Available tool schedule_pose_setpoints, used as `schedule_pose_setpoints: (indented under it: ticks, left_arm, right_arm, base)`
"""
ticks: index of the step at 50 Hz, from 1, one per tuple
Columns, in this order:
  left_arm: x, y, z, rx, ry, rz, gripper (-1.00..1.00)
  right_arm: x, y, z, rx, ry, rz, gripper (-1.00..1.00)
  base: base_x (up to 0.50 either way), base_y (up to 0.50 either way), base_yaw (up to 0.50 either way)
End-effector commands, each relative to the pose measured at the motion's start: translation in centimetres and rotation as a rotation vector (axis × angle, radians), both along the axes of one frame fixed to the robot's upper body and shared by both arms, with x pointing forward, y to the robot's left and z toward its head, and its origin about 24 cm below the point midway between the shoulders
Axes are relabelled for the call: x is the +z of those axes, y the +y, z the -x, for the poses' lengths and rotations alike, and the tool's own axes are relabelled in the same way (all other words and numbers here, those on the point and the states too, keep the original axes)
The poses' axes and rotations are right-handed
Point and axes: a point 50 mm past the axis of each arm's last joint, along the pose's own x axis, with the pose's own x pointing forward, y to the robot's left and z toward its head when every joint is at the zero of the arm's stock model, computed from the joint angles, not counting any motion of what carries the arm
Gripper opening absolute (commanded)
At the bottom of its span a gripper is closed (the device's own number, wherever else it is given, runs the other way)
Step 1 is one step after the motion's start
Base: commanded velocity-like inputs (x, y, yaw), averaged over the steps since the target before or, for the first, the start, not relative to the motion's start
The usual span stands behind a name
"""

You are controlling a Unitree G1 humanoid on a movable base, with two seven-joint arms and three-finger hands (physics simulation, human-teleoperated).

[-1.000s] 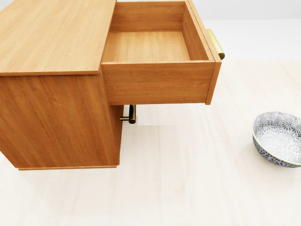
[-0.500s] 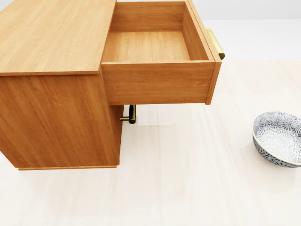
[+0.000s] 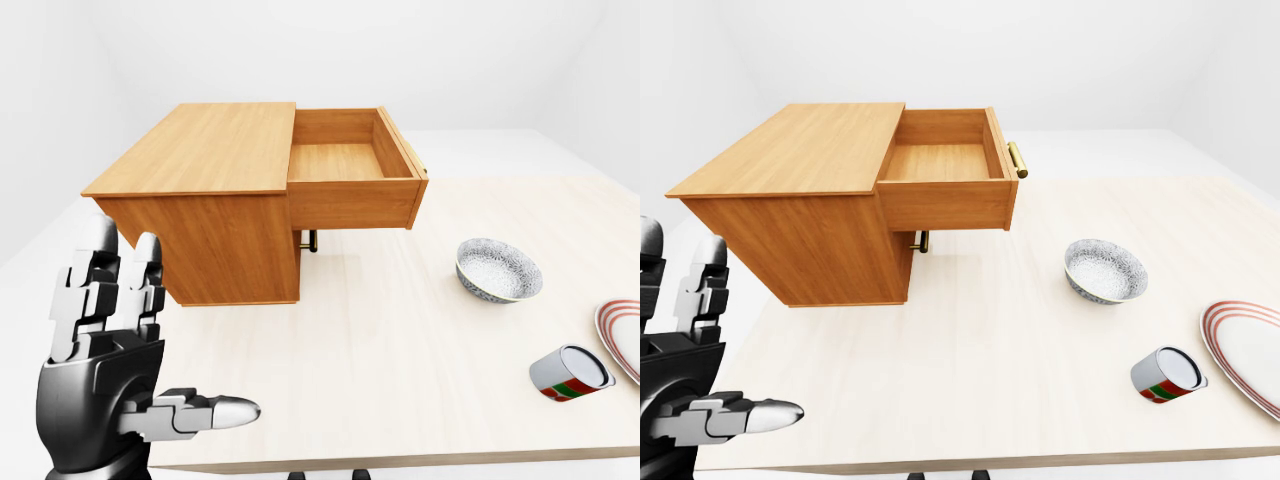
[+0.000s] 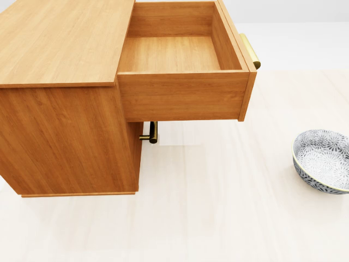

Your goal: Put the ketchup in the top drawer of the cabinet.

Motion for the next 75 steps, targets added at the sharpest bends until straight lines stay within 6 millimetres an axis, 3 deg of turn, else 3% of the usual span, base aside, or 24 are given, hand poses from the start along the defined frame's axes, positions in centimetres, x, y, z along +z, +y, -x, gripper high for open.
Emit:
schedule_pose_setpoints:
  ticks: [1,12,19,28,42,54,70,75]
  left_arm:
    - [0.0,0.0,0.0,-0.001,0.001,0.0,1.0]
    - [0.0,-0.1,-0.1,-0.004,0.001,0.001,1.0]
    - [-0.3,-0.1,-0.2,-0.007,0.015,0.002,1.0]
    - [-0.3,-0.2,-0.1,-0.008,0.016,0.002,1.0]
    - [-0.2,-0.1,-0.1,-0.009,0.015,0.002,1.0]
    - [-0.2,-0.1,0.0,-0.008,0.012,0.0,1.0]
    - [-0.2,-0.2,0.0,-0.012,0.013,-0.001,1.0]
    - [-0.3,-0.2,-0.1,-0.011,0.02,-0.001,1.0]
  right_arm:
    - [-2.5,-0.8,-1.6,0.016,0.078,-0.101,1.0]
    - [-3.2,-1.5,-3.1,0.035,0.127,-0.117,1.0]
    - [-4.7,-1.4,-5.0,0.096,0.166,-0.17,1.0]
    - [-5.7,-2.0,-5.3,0.088,0.206,-0.211,1.0]
    - [-9.7,-3.1,-6.3,0.11,0.293,-0.381,1.0]
    - [-10.3,-3.8,-6.8,0.115,0.333,-0.403,1.0]
    - [-12.5,-5.0,-7.5,0.118,0.404,-0.497,1.0]
    - [-12.3,-5.4,-7.8,0.122,0.4,-0.5,1.0]
  base:
    - [0.0,0.0,0.0]
    - [0.0,0.0,0.0]
    - [0.0,0.0,0.0]
    - [0.0,0.0,0.0]
    - [0.0,0.0,0.0]
    - [0.0,0.0,0.0]
    - [0.0,0.0,0.0]
    - [0.0,0.0,0.0]
